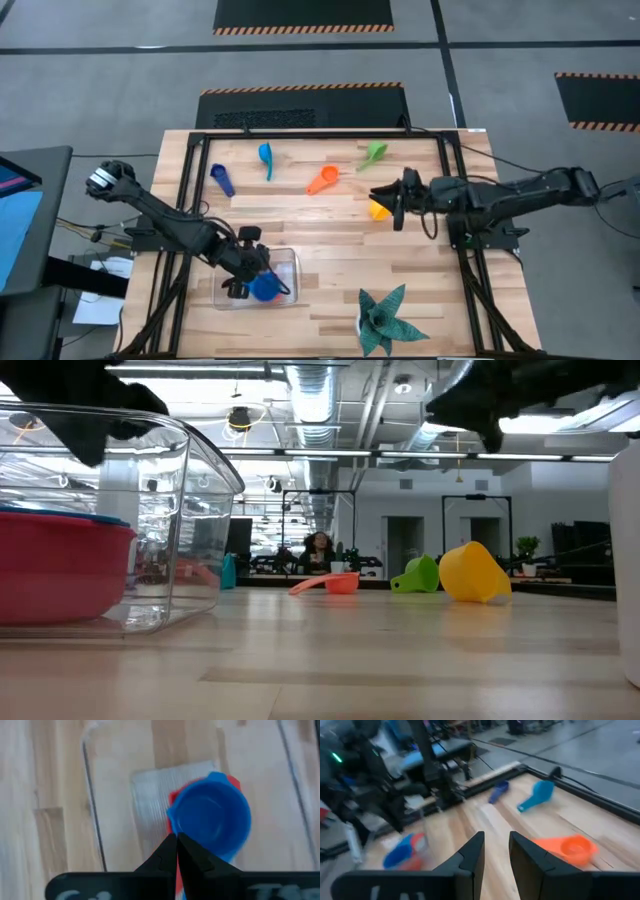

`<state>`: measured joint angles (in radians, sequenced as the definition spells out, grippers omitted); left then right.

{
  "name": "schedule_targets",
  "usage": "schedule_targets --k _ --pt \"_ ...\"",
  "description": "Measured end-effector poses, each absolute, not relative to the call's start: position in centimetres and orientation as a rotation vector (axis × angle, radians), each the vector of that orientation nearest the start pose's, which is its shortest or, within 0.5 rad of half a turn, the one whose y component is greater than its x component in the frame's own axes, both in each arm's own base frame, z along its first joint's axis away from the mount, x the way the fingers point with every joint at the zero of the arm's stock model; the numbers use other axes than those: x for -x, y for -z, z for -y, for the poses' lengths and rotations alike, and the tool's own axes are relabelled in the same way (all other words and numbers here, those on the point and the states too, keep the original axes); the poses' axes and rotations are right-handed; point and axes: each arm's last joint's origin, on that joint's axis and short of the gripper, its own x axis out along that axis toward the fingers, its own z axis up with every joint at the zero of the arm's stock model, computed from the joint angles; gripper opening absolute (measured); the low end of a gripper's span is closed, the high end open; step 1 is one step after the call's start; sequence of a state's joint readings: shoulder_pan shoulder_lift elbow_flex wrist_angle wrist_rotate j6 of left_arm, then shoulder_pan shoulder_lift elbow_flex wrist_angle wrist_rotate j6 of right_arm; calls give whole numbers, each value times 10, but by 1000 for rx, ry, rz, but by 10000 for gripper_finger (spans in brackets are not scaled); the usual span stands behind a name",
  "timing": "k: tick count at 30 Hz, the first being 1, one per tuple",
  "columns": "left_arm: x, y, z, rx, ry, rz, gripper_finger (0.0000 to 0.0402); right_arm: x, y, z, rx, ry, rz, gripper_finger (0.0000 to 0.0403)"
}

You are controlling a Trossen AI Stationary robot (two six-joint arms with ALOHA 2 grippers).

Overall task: Nest measuring cups in basket
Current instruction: Adjust the stacked measuring cups in the transparent bin

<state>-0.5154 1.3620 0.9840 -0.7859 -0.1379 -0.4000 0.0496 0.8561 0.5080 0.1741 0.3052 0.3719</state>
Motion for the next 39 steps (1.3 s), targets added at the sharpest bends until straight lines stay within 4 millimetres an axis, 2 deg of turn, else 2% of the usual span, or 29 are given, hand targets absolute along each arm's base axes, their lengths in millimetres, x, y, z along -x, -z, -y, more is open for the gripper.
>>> schedule_targets --k 6,14,17,26,34,39 --pt "-226 -221 129 -127 108 -1219 0 -193 -254 13 -373 320 -140 113" --pt "-230 -191 133 -340 -35 -1314 0 -195 -251 8 -379 294 -167 113" --pt "-230 -187 134 -358 3 -1348 0 -195 -252 6 -380 281 -164 113" --pt "-222 -191 135 -266 143 -1442 0 -194 -249 5 -373 289 -191 113" --pt "-218 -195 142 -91 312 -1507 0 -194 -248 5 -371 294 -200 113" --pt "-218 -195 143 -69 298 -1505 0 -194 -248 5 -371 295 -200 113"
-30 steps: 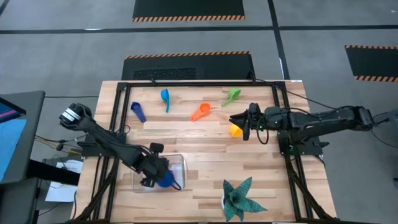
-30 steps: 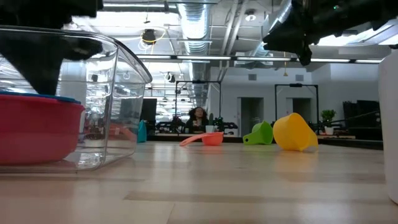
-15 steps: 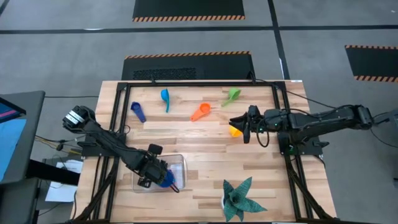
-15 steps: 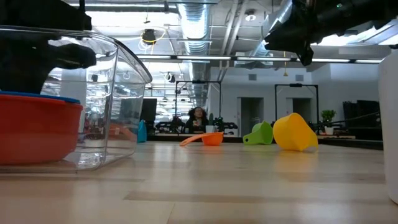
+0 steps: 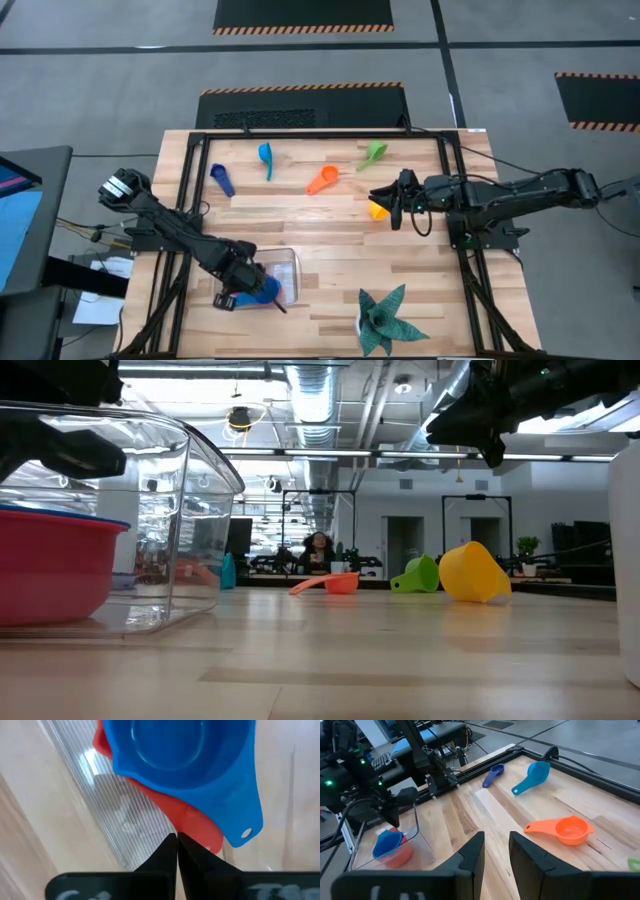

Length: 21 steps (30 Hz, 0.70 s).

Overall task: Nest measuring cups in basket
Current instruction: Adjust the stacked measuring cups in the transparent bin

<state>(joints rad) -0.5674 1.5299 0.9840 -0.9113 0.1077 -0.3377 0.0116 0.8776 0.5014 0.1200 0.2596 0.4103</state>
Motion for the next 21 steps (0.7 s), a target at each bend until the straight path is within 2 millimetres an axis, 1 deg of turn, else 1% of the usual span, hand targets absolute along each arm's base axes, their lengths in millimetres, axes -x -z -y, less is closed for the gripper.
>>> schedule_targets --k 4,8,12,17,21 --pt "-217 -195 140 -89 213 -1500 0 -194 -248 5 -372 295 -200 113" --pt "-217 -195 142 -72 231 -1508 0 -194 -248 5 -372 295 -200 113" --pt "-216 -195 143 -77 198 -1498 0 -194 -248 5 -372 294 -200 113" --pt "-219 -208 144 -111 175 -1495 0 -194 -248 5 -371 295 -202 113" --pt "-218 -209 143 -128 151 -1492 0 -194 -247 5 -369 298 -215 113"
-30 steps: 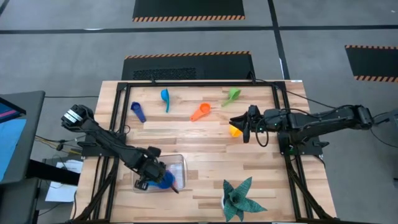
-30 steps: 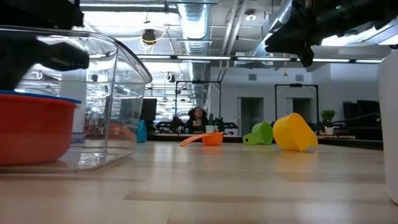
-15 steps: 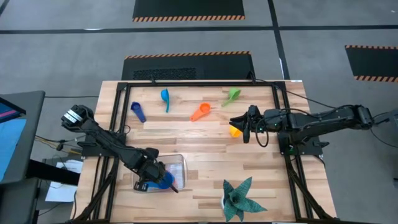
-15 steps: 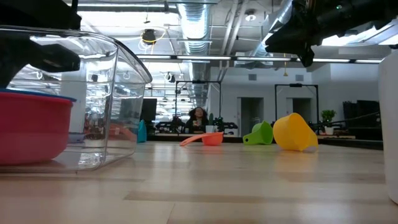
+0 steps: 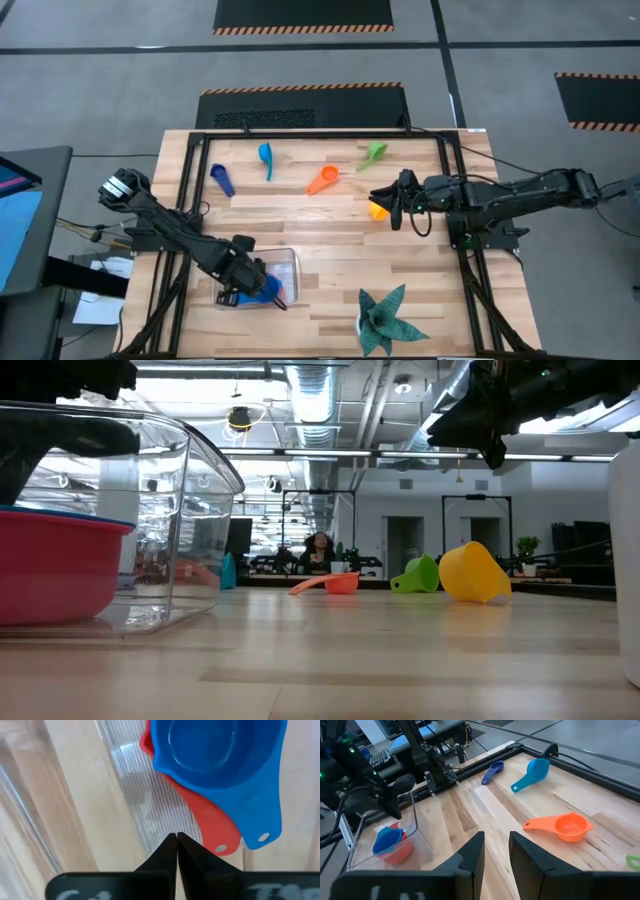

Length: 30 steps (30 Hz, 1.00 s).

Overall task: Nest measuring cups in basket
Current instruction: Adjust the stacked measuring cups in the transparent bin

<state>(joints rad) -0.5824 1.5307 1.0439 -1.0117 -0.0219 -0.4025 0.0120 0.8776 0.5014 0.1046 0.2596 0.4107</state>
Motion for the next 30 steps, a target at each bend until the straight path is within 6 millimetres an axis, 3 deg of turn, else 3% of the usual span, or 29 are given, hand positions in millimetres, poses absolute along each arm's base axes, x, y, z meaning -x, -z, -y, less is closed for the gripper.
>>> schedule_targets --k 9,18,22,26,30 --pt "-220 -185 156 -169 190 -1591 0 -193 -244 5 -365 303 -240 113" --pt "-226 -189 166 -16 406 -1560 0 -192 -242 5 -361 311 -261 113" --pt "-222 -189 160 -74 279 -1578 0 -192 -242 5 -360 311 -262 113" --pt "-216 -201 148 -155 113 -1582 0 -192 -242 5 -360 312 -269 113" --pt "-215 -234 142 -154 38 -1477 0 -192 -241 5 -359 313 -272 113"
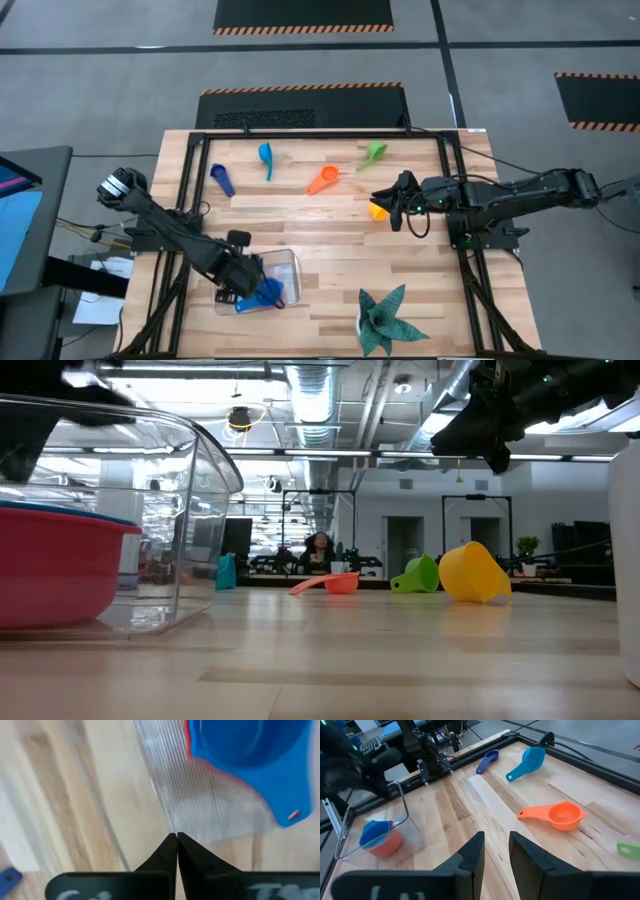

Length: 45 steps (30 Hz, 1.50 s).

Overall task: Nest measuring cups in basket
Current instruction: Adjust the stacked measuring cups in the transparent bin, then stack the yellow measuring cup on top of the blue measuring cup in the transparent bin

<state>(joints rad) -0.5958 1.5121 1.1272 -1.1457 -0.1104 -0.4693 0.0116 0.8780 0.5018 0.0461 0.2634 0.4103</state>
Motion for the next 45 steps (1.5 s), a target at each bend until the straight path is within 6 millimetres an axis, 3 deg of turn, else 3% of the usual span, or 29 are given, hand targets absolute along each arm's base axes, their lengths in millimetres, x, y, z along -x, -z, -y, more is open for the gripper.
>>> schedule_targets --k 4,7,12,21,36,41,45 --pt "-209 -258 137 -56 0 -1387 0 -192 -241 5 -357 311 -281 113" --pt "-203 -258 137 -31 17 -1400 0 -192 -241 5 -358 311 -280 113" --pt "-200 -242 146 -24 148 -1486 0 -192 -241 5 -357 311 -281 113" --pt "-184 -209 126 -89 24 -1641 0 -191 -240 5 -357 312 -285 113" --pt "-190 -209 115 -124 -31 -1622 0 -191 -240 5 -357 312 -288 113" --pt "-197 -228 122 -41 43 -1601 0 -191 -240 5 -357 312 -287 113" --pt "-204 -265 124 -19 81 -1448 0 -192 -241 4 -378 309 -278 113"
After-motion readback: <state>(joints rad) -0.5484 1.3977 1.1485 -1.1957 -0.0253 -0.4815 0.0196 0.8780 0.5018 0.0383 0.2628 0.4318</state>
